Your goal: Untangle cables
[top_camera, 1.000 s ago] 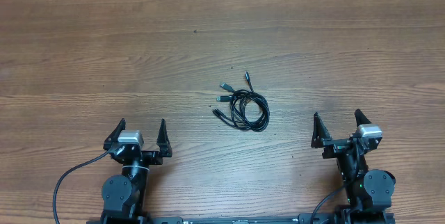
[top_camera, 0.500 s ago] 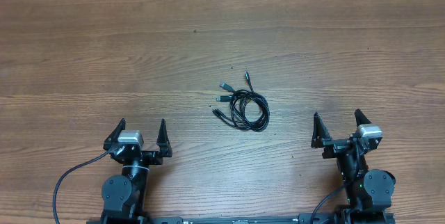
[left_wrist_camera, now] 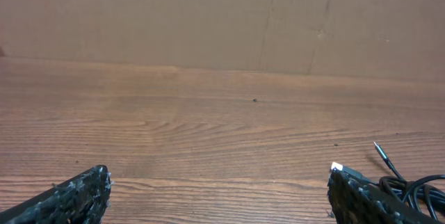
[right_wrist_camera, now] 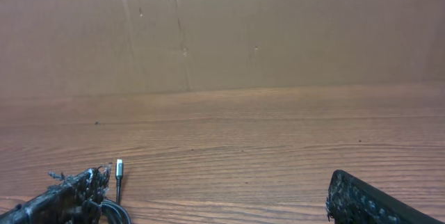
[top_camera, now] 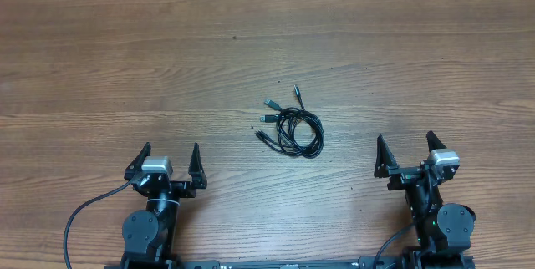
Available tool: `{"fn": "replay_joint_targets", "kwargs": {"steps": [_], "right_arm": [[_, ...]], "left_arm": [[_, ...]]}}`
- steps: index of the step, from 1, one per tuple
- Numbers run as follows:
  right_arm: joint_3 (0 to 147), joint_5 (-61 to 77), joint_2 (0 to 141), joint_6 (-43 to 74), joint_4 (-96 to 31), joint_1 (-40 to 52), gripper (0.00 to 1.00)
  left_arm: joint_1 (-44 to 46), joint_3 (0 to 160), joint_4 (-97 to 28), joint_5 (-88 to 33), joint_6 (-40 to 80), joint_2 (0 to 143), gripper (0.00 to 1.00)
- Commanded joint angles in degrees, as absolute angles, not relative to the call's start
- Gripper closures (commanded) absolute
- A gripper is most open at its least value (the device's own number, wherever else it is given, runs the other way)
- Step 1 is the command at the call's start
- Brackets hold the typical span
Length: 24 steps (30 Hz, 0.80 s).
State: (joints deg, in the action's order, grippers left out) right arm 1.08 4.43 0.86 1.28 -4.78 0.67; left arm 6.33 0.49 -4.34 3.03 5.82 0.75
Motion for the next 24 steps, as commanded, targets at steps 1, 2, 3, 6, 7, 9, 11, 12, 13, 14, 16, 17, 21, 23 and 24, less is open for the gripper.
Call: {"fn": "replay_joint_targets", "kwargs": {"steps": [1, 2, 3, 6, 7, 9, 11, 12, 13, 14, 16, 17, 21, 23, 24], "right_arm": [[0.47, 3.92, 0.73, 1.54, -4.60, 0.30, 0.00], [0.47, 3.90, 0.73, 1.52, -4.60, 0.30, 0.00], [0.47, 3.90, 0.73, 1.54, -4.60, 0.30, 0.00], [0.47, 3.90, 0.73, 1.52, -4.60, 0.30, 0.00], [0.47, 3.90, 0.73, 1.52, -4.60, 0.30, 0.00], [0.47, 3.92, 0.73, 1.54, -4.60, 0.30, 0.00], [0.47, 3.90, 0.73, 1.52, -4.60, 0.30, 0.00], [0.47, 3.90, 0.73, 1.54, -4.60, 0.30, 0.00], [0.47, 3.92, 0.73, 1.54, -4.60, 0.30, 0.00], [0.47, 3.90, 0.73, 1.52, -4.60, 0.30, 0.00], [0.47, 3.90, 0.73, 1.54, -4.60, 0.30, 0.00], [0.47, 3.92, 0.73, 1.54, -4.60, 0.30, 0.00], [0.47, 3.90, 0.73, 1.54, -4.60, 0.30, 0.00], [0.47, 3.90, 0.73, 1.54, -4.60, 0.30, 0.00], [0.47, 3.90, 0.73, 1.54, -4.60, 0.30, 0.00]], "left_arm": [[6.02, 0.32, -4.32, 2.55, 6.44, 0.25, 0.00], [6.02, 0.32, -4.32, 2.55, 6.44, 0.25, 0.00], [6.02, 0.30, -4.32, 2.66, 6.42, 0.25, 0.01], [6.02, 0.30, -4.27, 3.16, 6.42, 0.25, 0.00], [6.02, 0.30, -4.27, 3.14, 6.42, 0.25, 0.01], [6.02, 0.30, -4.27, 3.14, 6.42, 0.25, 0.01], [6.02, 0.32, -4.27, 3.16, 6.42, 0.25, 0.00], [6.02, 0.32, -4.27, 3.16, 6.42, 0.25, 0.00], [6.02, 0.32, -4.27, 3.16, 6.42, 0.25, 0.00], [6.02, 0.30, -4.27, 3.14, 6.42, 0.25, 0.00], [6.02, 0.32, -4.27, 3.16, 6.42, 0.25, 0.00], [6.02, 0.32, -4.25, 3.18, 6.42, 0.25, 0.00], [6.02, 0.32, -4.27, 3.14, 6.44, 0.25, 0.00], [6.02, 0.32, -4.27, 3.14, 6.44, 0.25, 0.00], [6.02, 0.30, -4.27, 3.14, 6.44, 0.25, 0.00]]}}
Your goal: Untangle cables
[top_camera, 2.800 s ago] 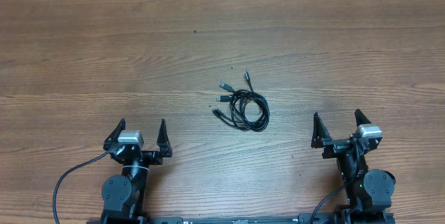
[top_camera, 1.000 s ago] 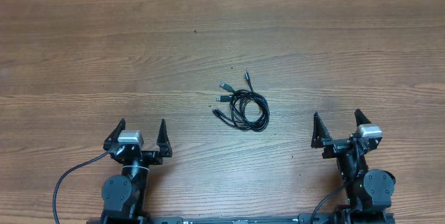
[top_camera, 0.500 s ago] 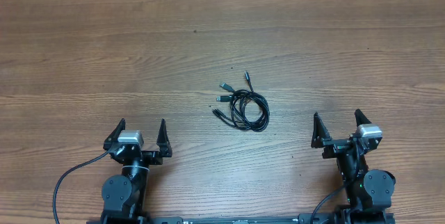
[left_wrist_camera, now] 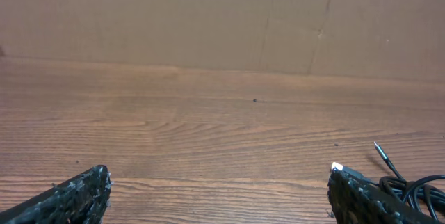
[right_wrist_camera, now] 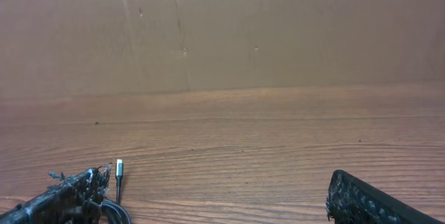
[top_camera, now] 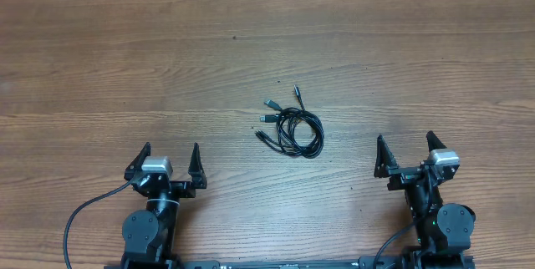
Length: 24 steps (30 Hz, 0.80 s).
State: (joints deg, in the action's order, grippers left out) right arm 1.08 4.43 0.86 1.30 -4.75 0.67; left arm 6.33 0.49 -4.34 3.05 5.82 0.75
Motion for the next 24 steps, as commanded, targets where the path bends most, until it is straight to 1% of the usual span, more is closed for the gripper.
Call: {"fn": "replay_joint_targets", "kwargs": {"steps": [1, 14, 24], "right_arm": [[0.47, 3.90, 0.73, 1.54, -4.60, 0.30, 0.00], [0.47, 3.92, 0.73, 1.54, -4.60, 0.30, 0.00], [0.47, 3.92, 0.73, 1.54, -4.60, 0.30, 0.00]], "left_arm": [[6.02, 0.30, -4.27, 3.14, 6.44, 0.25, 0.01], [6.02, 0.40, -4.40, 3.11, 6.46, 0.25, 0.00], [6.02, 6.96, -16.71, 6.11, 6.17, 0.32, 0.00]]}}
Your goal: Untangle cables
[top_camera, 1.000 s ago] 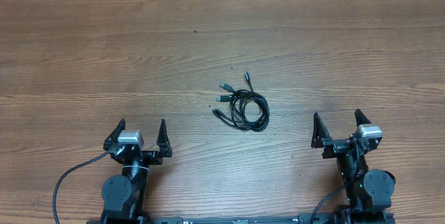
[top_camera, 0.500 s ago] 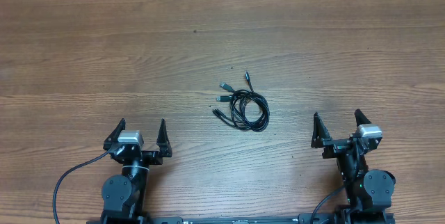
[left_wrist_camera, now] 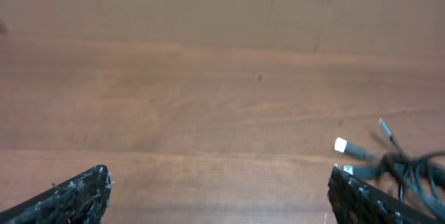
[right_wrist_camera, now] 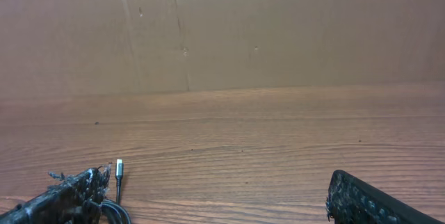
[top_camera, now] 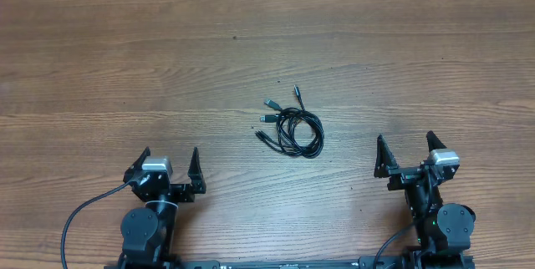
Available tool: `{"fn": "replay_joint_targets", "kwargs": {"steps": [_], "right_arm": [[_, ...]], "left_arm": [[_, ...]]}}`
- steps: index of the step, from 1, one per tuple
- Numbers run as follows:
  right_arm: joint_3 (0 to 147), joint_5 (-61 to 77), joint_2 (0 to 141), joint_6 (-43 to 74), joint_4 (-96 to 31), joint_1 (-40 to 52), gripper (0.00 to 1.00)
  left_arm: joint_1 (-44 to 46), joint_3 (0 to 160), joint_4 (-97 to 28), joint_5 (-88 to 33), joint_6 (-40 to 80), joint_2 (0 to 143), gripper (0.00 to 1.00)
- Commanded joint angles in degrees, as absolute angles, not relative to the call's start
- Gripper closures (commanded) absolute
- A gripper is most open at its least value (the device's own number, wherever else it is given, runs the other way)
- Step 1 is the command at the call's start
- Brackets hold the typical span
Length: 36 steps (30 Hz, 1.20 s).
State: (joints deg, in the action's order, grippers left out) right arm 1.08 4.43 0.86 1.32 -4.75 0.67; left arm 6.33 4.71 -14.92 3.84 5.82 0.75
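A small knot of black cables (top_camera: 292, 128) lies coiled in the middle of the wooden table, with several plug ends sticking out to its upper left. In the blurred left wrist view the bundle (left_wrist_camera: 410, 170) shows at the right edge with a white plug. The right wrist view catches one plug and a loop of cable (right_wrist_camera: 119, 182) at lower left. My left gripper (top_camera: 169, 164) is open near the front left, well short of the cables. My right gripper (top_camera: 405, 152) is open at the front right, nothing between its fingers.
A brown cardboard wall (right_wrist_camera: 222, 29) stands along the table's far edge. Bare wooden tabletop (top_camera: 125, 68) surrounds the cable bundle on all sides. A black lead (top_camera: 79, 215) trails from the left arm's base.
My left gripper has shifted slightly; its wrist view is blurred and tilted further down, showing more of the cable bundle. The right gripper and the cables have not moved.
At both earlier moments both grippers stood open near the front edge and the cables lay coiled in the middle. Now only the left gripper has shifted a little.
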Motion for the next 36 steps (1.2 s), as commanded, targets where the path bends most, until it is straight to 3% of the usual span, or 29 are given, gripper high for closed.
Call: {"fn": "replay_joint_targets", "kwargs": {"steps": [1, 10, 26, 36], "right_arm": [[0.47, 3.90, 0.73, 1.52, -4.60, 0.30, 0.00], [0.47, 3.90, 0.73, 1.54, -4.60, 0.30, 0.00], [0.47, 3.92, 0.73, 1.54, -4.60, 0.30, 0.00], [0.47, 3.90, 0.73, 1.54, -4.60, 0.30, 0.00]], "left_arm": [[6.00, 7.46, -17.54, 6.26, 6.17, 0.38, 0.00], [6.00, 10.59, -18.55, 6.61, 4.47, 6.83, 0.00], [6.02, 24.05, -19.86, 6.39, 4.23, 37.23, 0.00], [6.02, 37.34, -28.86, 4.80, 4.21, 52.34, 0.00]]}}
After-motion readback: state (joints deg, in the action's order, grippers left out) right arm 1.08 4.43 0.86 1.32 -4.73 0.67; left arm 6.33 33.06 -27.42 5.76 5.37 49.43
